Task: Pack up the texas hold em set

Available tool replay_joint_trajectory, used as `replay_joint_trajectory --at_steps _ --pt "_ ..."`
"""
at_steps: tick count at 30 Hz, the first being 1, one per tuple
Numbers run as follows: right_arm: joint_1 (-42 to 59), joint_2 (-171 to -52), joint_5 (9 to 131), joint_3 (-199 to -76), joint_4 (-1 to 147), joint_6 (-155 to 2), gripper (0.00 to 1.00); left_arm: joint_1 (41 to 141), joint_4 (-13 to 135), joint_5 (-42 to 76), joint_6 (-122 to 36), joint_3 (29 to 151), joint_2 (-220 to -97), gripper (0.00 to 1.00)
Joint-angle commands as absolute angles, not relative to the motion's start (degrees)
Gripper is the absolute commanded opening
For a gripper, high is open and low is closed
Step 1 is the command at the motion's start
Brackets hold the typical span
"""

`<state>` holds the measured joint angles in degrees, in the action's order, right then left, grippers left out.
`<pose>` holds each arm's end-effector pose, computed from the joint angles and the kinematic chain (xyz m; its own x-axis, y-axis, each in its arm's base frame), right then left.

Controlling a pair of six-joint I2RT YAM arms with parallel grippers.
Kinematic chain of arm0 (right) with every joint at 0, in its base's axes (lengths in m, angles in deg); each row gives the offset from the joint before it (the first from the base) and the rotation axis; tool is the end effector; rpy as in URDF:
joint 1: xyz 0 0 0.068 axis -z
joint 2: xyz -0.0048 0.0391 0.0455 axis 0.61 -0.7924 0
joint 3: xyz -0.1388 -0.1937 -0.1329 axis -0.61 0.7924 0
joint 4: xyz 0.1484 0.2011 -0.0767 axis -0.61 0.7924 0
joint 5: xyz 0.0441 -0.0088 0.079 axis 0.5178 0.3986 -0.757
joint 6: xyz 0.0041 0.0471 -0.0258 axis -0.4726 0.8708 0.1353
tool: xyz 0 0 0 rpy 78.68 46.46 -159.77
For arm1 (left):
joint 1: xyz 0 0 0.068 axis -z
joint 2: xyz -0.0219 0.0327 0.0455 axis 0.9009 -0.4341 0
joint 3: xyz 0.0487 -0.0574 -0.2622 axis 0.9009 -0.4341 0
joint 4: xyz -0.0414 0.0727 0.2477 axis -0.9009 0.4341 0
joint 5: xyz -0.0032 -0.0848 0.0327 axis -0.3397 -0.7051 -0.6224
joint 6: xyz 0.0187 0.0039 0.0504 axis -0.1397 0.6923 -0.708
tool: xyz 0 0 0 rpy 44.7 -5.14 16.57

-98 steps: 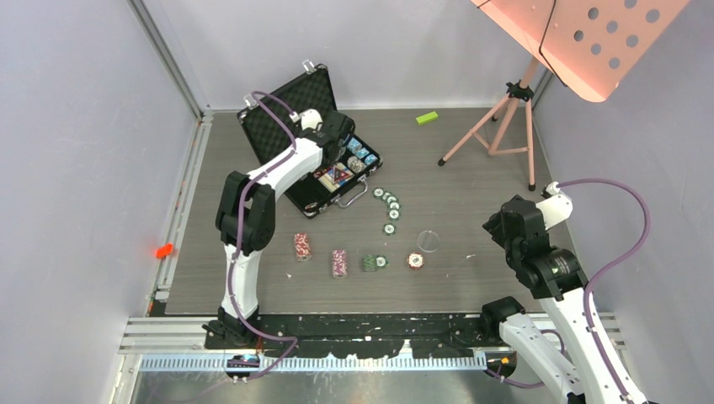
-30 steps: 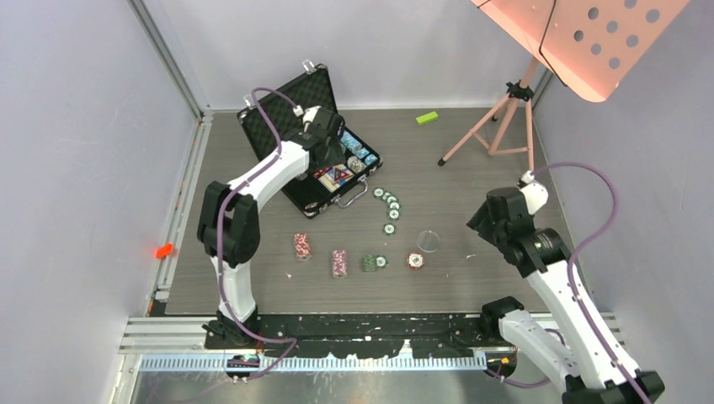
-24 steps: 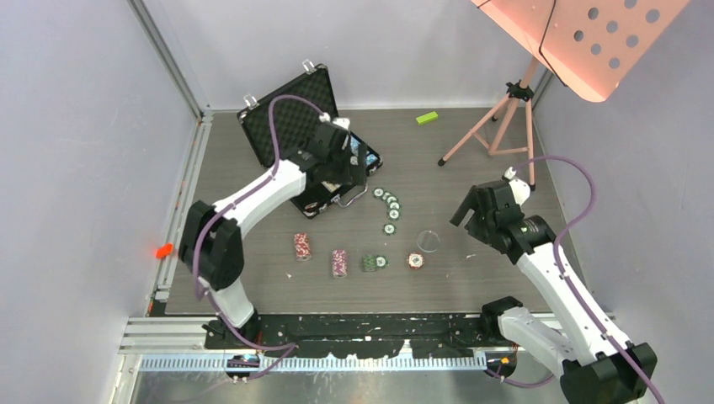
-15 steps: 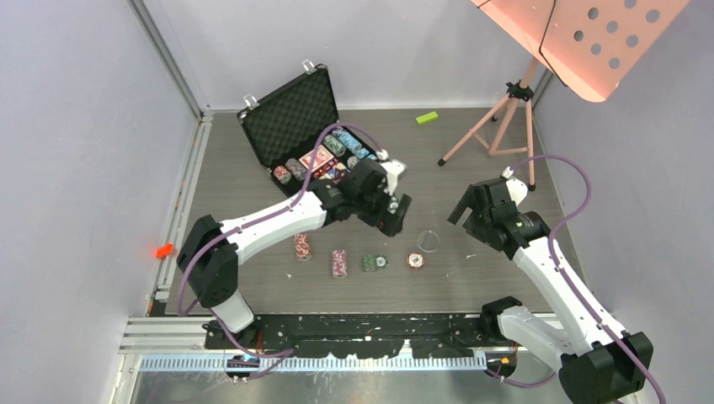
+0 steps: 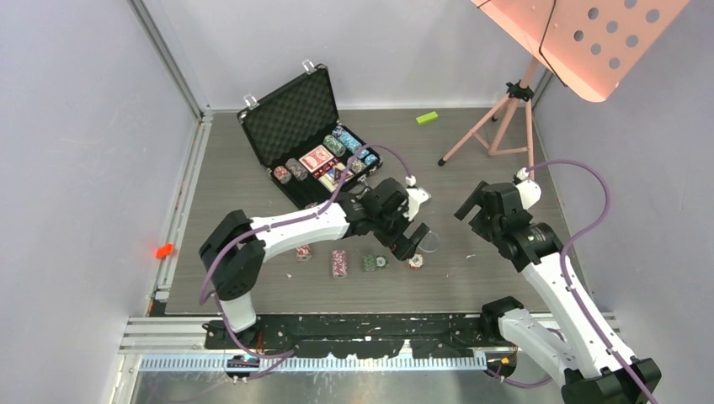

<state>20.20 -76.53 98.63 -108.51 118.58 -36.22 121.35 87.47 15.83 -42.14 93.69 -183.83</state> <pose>0.1535 0.0350 0.2897 -0.5007 0.5600 -0.6601 0.4685 0.8165 0.3373 0.2055 -0.3280 0.2425 -0.5914 0.5240 -0.6129 0.7775 0.5721 -0.2611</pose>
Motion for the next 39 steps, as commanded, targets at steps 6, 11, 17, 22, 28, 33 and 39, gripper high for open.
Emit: replay_joint_trajectory --at_steps 6,11,17,22,28,33,39 --pt "20.4 -76.3 99.5 -107.1 117.3 -35.4 0.96 125.5 86.9 11.7 -47.1 97.7 -187.1 1.0" --pt "20.4 -76.3 100.0 -106.5 117.8 -35.0 0.96 125.9 85.9 10.7 -46.5 98.1 -188.5 1.0" --pt "20.4 -75.3 103.2 -107.1 119.8 -33.6 0.95 126.5 86.0 14.0 -45.3 100.2 -190.9 1.0" --pt "20.4 -72.4 104.6 -106.9 120.3 -32.8 0.95 126.6 87.4 19.0 -43.9 104.1 -194.2 1.0" --pt "20.5 -68.6 106.6 -107.1 121.2 -32.3 0.94 126.9 89.6 23.5 -44.1 110.4 -199.1 1.0" --pt "20.5 -65.7 108.3 -107.4 122.3 -31.6 0.94 126.9 92.8 24.8 -44.1 116.0 -203.9 1.0" --pt "20.4 -61.9 110.6 -107.5 123.1 -30.8 0.94 127.2 93.0 26.6 -44.1 119.8 -207.6 1.0"
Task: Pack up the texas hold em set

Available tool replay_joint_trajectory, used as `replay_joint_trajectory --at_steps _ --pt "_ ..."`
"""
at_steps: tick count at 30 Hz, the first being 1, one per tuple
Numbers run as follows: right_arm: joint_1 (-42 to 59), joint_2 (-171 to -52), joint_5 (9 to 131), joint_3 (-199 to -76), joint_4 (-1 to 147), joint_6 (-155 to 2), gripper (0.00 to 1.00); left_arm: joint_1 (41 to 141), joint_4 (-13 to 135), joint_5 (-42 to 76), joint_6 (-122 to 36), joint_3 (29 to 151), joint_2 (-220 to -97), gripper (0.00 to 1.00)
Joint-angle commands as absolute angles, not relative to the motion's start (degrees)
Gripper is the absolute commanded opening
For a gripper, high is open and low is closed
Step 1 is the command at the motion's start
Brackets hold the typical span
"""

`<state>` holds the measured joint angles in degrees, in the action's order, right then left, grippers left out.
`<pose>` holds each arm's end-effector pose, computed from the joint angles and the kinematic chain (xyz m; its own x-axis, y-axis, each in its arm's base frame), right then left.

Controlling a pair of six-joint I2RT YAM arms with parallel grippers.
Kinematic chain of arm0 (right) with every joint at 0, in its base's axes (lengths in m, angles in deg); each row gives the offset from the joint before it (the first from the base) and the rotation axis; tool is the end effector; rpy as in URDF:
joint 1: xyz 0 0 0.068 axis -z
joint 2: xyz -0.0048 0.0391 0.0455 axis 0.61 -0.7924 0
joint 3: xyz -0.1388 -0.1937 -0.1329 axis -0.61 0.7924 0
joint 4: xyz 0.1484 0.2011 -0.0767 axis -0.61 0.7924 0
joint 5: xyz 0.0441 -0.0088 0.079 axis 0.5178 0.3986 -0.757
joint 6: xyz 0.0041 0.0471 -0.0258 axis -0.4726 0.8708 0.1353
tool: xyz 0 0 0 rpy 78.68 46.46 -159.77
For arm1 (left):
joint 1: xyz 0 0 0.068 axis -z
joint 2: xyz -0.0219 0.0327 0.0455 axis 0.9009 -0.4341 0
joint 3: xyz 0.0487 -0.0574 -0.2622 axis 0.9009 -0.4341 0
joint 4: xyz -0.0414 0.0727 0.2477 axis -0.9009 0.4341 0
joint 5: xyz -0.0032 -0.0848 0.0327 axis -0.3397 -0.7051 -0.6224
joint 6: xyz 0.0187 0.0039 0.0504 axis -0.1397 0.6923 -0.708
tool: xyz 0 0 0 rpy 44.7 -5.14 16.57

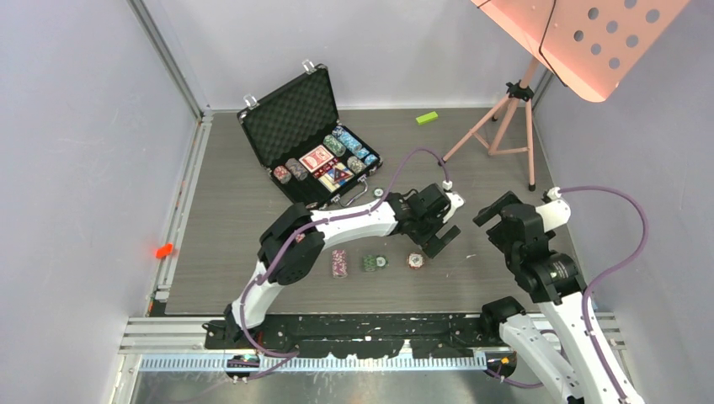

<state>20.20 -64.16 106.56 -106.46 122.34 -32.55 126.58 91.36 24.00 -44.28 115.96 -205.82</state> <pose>0.1118 0.0173 0.2993 -0.3134 0.6135 -0.7248 0.5238 0.7484 0.4069 0.2206 -0.4217 0.2021 -0.5224 0.6127 -0.5930 0.8114 0.5711 -0.1246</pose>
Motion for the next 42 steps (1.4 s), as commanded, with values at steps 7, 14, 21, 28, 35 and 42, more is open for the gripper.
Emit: replay_joint_trajectory --at_steps 7,14,21,28,35,42 --pt "20.5 -55.7 115.1 -108.3 124.3 -30.5 0.93 127.4 93.5 27.9 -43.8 122.4 -210.4 1.0" --pt "20.4 -54.5 115.9 -108.2 124.4 -30.6 0.93 128.2 96.4 29.2 -44.6 126.0 -213.7 0.96" --pt "20.4 -56.1 115.6 -108.5 123.8 -31.0 0.92 128.6 99.3 29.8 -44.5 129.4 -216.2 0.83" --pt "20.4 -56.3 115.5 -108.5 123.5 -31.4 0.92 128.6 100.1 30.7 -44.7 130.0 -216.5 0.62" --pt "20.4 -55.2 115.3 -108.0 123.6 -31.6 0.91 128.6 99.9 33.5 -46.3 129.8 -213.9 0.46" --pt "20.5 -55.1 114.9 -107.7 123.7 -31.6 0.91 126.7 98.3 30.0 -46.5 129.7 -208.9 0.41"
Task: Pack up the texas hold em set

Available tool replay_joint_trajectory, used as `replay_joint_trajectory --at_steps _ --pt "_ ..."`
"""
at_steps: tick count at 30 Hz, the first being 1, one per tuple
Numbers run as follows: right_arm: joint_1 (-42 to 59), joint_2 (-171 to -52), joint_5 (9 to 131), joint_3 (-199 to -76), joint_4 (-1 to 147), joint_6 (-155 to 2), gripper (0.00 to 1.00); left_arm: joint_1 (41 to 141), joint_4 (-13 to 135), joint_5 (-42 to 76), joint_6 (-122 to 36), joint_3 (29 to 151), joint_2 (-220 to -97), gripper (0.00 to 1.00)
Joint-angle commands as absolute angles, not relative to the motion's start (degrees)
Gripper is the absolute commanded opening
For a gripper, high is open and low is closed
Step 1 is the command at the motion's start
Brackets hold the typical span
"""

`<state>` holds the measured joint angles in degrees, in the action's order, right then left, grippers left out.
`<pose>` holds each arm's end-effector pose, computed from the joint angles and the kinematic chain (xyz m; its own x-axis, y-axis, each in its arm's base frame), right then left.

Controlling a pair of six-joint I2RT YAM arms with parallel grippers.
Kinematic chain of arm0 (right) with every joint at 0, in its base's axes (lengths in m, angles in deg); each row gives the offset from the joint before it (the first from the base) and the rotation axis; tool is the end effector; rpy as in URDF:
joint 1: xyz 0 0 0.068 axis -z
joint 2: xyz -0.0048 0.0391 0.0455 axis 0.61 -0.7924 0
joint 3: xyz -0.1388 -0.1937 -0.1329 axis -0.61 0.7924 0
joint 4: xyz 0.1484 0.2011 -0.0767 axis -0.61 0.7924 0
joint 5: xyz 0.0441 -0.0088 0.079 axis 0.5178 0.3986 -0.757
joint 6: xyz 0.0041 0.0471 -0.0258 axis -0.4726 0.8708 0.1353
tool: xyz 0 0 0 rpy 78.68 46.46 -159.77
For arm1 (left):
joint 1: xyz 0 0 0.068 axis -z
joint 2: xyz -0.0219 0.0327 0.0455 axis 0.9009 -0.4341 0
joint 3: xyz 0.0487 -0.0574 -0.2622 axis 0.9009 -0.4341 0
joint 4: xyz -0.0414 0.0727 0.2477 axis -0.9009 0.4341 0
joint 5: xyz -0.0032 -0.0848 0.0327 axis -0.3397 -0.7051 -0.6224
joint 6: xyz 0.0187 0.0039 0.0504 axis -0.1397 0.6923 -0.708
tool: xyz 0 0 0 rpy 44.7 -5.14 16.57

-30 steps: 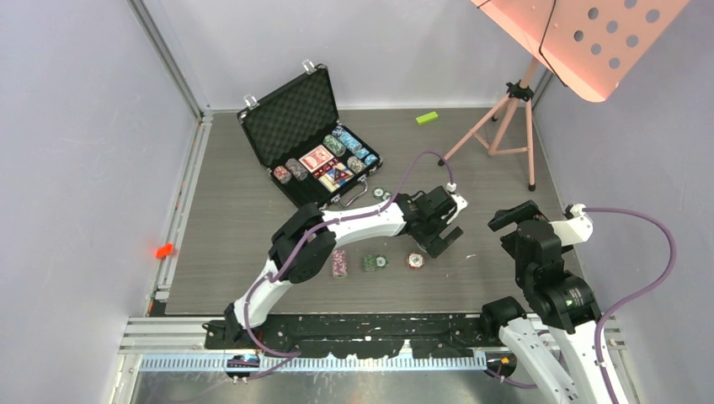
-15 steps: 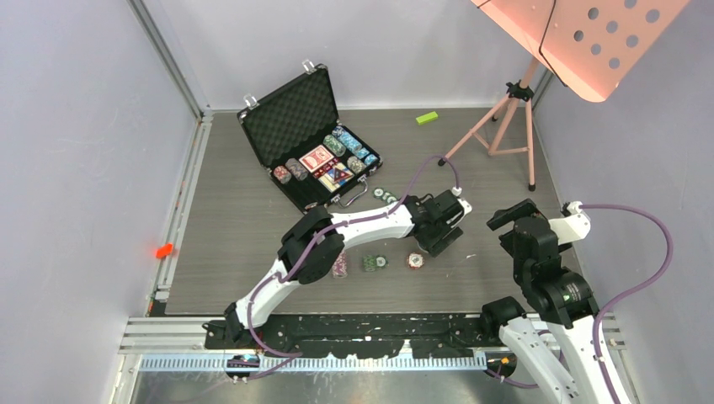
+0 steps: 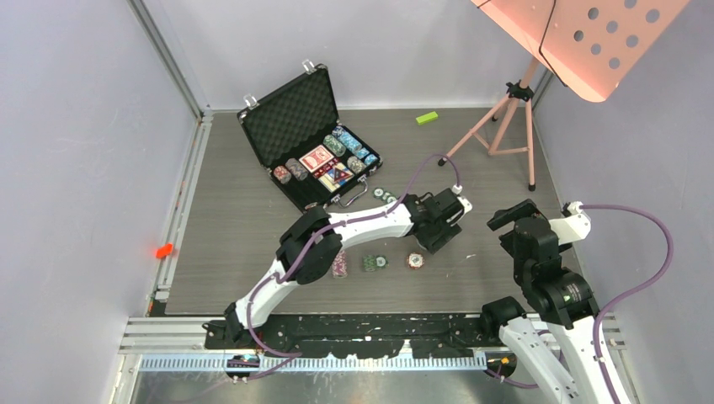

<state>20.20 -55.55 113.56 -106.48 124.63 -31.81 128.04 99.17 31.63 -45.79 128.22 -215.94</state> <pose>0.0814 0.0039 0.3087 -0.1503 0.6191 -0.7708 0.5436 0.7030 0.4587 0.2270 -0.4515 0.1771 -0.5035 0.6804 -0.5325 0.7985 0.6019 0.0141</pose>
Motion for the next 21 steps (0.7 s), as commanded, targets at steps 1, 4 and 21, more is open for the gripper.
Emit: replay_joint_trajectory --at_steps 1,4,21 --pt "20.5 -55.2 114.8 -107.7 123.7 -31.5 0.91 126.2 98.1 28.9 -46.1 129.5 -208.3 0.4" --pt "20.4 -55.4 114.7 -107.7 123.8 -31.4 0.91 124.4 97.7 26.1 -45.4 129.4 -206.8 0.4" --pt "20.4 -59.6 110.4 -106.3 121.9 -31.8 0.9 110.9 97.5 21.1 -45.9 125.6 -198.1 0.36"
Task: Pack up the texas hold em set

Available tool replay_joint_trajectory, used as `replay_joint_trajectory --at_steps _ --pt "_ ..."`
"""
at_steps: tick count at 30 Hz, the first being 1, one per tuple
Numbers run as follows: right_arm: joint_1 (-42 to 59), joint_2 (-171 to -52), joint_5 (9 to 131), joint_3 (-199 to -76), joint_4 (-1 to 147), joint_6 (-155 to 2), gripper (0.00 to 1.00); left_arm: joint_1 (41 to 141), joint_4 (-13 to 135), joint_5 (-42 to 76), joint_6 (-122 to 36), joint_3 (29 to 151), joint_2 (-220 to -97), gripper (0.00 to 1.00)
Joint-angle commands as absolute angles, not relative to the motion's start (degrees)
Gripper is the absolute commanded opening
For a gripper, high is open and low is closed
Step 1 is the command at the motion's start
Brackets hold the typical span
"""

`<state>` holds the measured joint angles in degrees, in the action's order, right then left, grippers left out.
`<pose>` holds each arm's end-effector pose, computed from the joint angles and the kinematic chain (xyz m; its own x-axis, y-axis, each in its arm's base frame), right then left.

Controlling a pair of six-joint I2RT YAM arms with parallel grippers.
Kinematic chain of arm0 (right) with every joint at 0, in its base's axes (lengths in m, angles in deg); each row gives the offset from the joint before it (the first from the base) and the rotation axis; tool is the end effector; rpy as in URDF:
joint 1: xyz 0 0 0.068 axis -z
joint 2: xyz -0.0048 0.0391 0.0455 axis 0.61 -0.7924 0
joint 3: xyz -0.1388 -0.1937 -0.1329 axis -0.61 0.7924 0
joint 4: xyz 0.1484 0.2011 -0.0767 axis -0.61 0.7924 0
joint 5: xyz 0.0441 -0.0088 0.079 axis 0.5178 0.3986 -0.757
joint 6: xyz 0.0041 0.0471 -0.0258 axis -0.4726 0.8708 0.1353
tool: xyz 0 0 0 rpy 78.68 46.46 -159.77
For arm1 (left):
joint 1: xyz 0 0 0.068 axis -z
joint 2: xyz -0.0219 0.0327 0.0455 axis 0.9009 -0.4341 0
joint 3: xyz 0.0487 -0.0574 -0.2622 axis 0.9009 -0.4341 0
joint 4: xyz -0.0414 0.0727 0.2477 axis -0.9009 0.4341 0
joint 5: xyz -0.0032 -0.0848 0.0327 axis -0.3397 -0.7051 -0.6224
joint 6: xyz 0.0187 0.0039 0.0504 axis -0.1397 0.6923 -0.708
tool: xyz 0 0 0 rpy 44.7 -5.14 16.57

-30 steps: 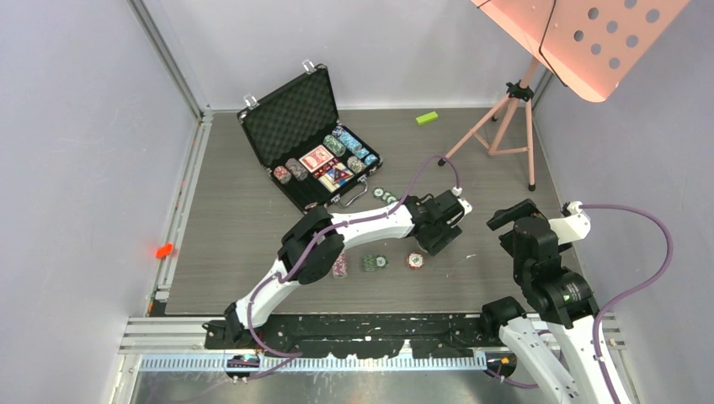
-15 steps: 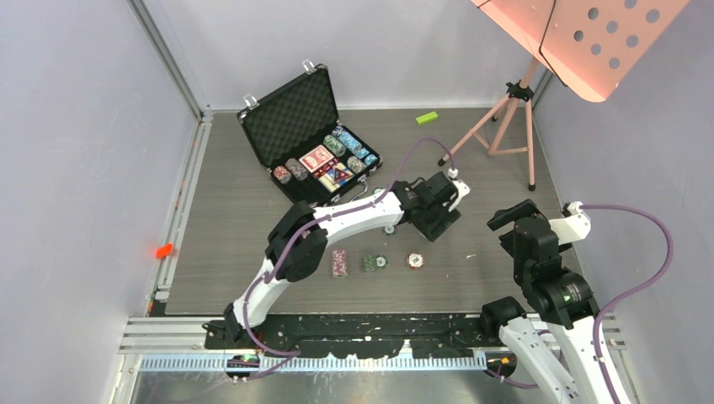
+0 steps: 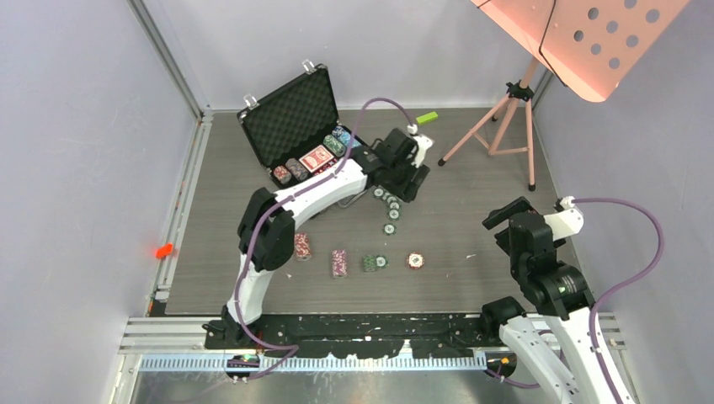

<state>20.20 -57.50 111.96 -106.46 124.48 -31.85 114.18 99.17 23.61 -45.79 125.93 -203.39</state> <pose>0.0881 0.0069 0.3064 -0.1918 0.6187 -0.7618 0.5428 0.7136 0.4429 0.3067 -0.3658 0.2678 -0.5920 0.4675 -0.6565 0.6951 0.7085 -0.1222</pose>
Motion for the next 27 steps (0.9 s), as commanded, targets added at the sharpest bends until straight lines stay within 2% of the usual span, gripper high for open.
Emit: replay_joint_trajectory --at_steps 1,12,27 --pt "20.4 -59.8 109.8 -106.3 121.7 -31.8 0.9 110.0 97.6 20.6 -45.9 125.7 -198.0 0.36" --pt "20.5 -61.9 107.1 -107.1 121.4 -34.9 0.89 99.4 98.8 20.7 -45.8 127.7 -198.7 0.35" --pt "20.4 -63.7 106.4 -107.1 119.8 -35.2 0.89 87.9 100.8 21.9 -47.4 131.8 -205.4 0.34"
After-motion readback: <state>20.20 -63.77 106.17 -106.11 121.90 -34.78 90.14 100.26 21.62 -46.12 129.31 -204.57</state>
